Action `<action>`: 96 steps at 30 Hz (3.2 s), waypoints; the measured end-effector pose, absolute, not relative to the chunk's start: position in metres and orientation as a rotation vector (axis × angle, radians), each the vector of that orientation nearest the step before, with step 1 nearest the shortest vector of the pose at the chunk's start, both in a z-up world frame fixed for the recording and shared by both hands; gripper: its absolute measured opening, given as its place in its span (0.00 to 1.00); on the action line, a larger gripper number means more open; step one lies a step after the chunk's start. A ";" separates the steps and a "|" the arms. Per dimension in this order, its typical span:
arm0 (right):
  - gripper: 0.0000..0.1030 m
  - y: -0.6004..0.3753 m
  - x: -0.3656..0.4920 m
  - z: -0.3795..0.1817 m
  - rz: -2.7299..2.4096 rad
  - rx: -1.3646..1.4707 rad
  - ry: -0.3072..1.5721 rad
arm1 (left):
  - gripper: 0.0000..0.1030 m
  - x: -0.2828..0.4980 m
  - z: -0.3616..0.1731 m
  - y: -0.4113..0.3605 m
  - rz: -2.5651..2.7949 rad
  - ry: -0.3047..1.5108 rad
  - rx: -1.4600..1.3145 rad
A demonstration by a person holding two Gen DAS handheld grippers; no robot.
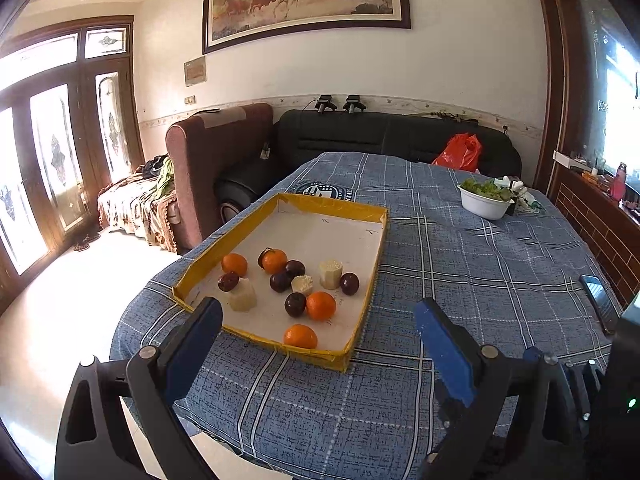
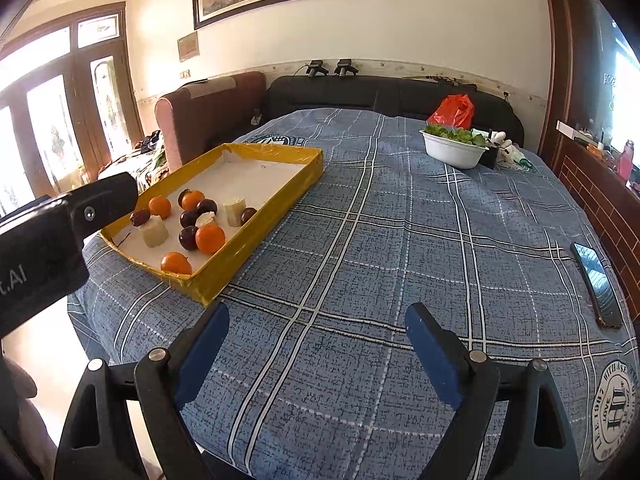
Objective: Organize fruits
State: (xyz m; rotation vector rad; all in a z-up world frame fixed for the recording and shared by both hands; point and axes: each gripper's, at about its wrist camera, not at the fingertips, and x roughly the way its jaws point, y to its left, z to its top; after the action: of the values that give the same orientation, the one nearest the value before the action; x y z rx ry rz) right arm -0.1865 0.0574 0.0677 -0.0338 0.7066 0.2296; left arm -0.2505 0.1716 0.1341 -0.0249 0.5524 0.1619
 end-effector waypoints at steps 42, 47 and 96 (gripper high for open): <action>0.92 0.017 -0.177 0.104 0.236 0.265 0.613 | 1.00 -0.350 0.224 0.189 0.405 -0.005 0.002; 0.93 0.055 -0.176 0.105 0.323 0.178 0.601 | 1.00 -0.324 0.209 0.201 0.455 0.116 -0.009; 0.94 0.125 -0.138 0.053 0.359 -0.113 0.800 | 1.00 -0.199 0.083 0.252 0.319 0.778 -0.203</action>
State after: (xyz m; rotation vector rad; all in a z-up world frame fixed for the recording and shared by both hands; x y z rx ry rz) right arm -0.1384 0.1252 0.0526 -0.1134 0.8000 0.3593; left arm -0.1985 0.2520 0.0829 -0.2025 0.7781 0.3190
